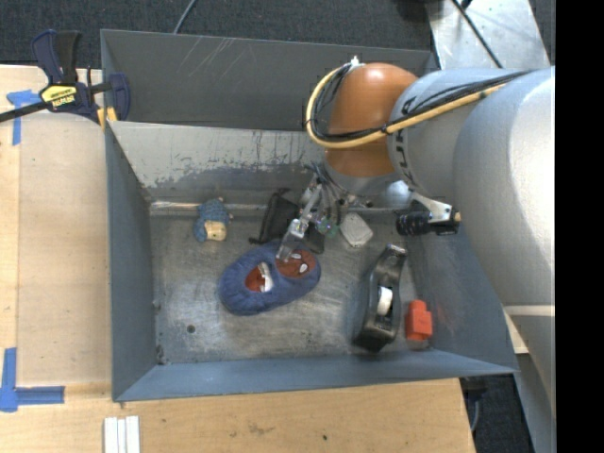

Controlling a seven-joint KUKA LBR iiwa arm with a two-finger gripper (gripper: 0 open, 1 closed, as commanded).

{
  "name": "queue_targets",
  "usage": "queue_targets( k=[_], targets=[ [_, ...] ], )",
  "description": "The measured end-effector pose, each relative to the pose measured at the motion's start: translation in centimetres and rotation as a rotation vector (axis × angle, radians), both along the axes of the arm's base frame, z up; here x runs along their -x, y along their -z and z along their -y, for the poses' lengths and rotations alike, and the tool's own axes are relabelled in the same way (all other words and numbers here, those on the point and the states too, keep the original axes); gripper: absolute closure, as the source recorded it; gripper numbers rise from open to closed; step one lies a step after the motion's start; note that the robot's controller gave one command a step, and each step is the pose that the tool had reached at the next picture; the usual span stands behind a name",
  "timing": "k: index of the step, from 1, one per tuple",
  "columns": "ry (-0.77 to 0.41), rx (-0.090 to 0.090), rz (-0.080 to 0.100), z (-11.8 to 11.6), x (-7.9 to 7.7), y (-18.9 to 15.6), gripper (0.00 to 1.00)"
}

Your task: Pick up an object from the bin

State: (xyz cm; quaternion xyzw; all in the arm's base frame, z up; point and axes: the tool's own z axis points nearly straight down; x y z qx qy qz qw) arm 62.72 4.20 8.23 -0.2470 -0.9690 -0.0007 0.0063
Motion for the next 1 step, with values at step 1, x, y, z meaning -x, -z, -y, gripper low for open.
queue_targets(
  k=[1],
  targets=[
    [0.000, -0.001, 0.015, -0.07, -0.39, -0.36, 1.00]
  ],
)
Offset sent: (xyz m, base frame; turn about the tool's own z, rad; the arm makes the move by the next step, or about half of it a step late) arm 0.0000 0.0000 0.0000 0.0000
